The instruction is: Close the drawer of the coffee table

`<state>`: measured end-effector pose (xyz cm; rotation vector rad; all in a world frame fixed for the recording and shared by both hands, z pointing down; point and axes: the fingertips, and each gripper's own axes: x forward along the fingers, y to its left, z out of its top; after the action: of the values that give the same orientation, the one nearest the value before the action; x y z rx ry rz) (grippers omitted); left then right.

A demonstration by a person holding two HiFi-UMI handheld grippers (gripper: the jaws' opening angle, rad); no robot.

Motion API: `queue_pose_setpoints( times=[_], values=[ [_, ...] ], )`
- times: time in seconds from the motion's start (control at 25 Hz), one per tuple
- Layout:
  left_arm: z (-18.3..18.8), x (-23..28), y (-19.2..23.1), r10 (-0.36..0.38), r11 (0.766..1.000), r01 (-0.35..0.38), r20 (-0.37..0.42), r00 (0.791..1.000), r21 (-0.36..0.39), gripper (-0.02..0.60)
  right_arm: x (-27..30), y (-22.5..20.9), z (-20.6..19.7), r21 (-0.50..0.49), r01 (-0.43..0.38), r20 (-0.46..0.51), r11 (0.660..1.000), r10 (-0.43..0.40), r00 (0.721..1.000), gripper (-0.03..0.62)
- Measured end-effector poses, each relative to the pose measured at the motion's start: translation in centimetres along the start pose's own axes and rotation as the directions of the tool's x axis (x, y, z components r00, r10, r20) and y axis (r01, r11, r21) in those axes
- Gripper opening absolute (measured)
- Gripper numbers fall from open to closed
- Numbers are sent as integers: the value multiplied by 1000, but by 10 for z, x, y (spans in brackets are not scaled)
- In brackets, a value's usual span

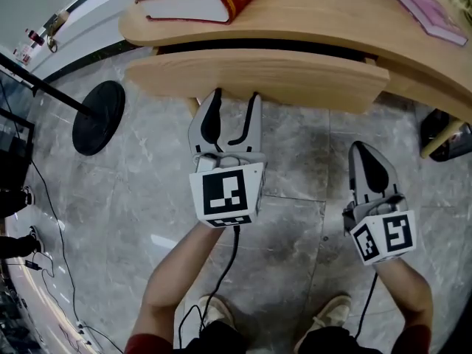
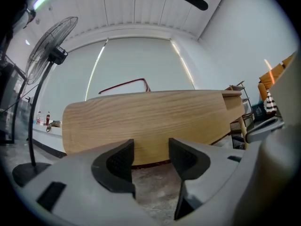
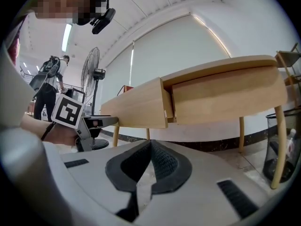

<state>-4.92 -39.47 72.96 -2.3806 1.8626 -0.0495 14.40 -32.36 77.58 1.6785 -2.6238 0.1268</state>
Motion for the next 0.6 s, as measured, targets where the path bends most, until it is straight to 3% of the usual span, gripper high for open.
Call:
queue_pose_setpoints(
  times=[0.28,0.6],
  values=[
    [-3,20,2,3,1000,-3,-16,1000,1,224,4,5,-12,8,-40,-17,999,40,999,-5],
    [-6,44,5,-5,1000,5,-38,999,3,224,9,0,-18,-15,-30,-22,999,30,999,-5]
  ],
)
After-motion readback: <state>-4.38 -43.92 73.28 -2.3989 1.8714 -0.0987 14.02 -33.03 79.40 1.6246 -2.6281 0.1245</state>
